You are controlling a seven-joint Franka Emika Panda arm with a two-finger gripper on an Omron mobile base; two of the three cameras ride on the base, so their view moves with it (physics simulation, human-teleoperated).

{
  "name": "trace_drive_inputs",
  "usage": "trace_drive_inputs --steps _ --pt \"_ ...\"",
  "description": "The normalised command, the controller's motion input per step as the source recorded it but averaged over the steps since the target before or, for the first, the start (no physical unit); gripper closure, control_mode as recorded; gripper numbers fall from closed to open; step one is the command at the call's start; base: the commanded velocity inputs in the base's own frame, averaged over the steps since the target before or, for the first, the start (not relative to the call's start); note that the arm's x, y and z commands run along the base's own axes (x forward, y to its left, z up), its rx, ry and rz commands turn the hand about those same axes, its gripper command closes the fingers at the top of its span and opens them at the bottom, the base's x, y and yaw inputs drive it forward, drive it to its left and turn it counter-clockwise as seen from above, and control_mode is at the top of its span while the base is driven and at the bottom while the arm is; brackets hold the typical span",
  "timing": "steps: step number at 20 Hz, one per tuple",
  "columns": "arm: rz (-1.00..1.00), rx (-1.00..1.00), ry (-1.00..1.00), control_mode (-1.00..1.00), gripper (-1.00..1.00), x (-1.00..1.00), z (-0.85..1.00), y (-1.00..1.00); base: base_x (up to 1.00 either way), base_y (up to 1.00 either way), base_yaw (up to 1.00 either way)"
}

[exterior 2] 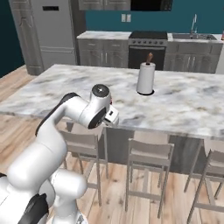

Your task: Place the large bottle from the dining counter next to the other large bottle outside the sink, and place the small bottle from the dining counter next to the other small bottle inside the sink.

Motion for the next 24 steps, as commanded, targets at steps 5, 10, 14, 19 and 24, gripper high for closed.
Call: trace_drive_inputs --steps 5,10,14,19,24 --pt "0.0 0.0 0.0 1.0 -1.0 0.0 0.0 0.0 0.33 0.0 -0.14" --pt "0.0 0.0 0.0 1.0 -1.0 0.0 0.0 0.0 0.38 0.0 -0.04" --pt "0.0 0.0 0.0 1.0 -1.0 0.0 0.0 0.0 0.4 0.07 -0.01" --pt "0.0 0.0 0.0 1.0 -1.0 0.0 0.0 0.0 0.39 0.18 0.0" --pt "0.0 0.0 0.0 1.0 -1.0 0.0 0.0 0.0 0.19 0.36 0.0"
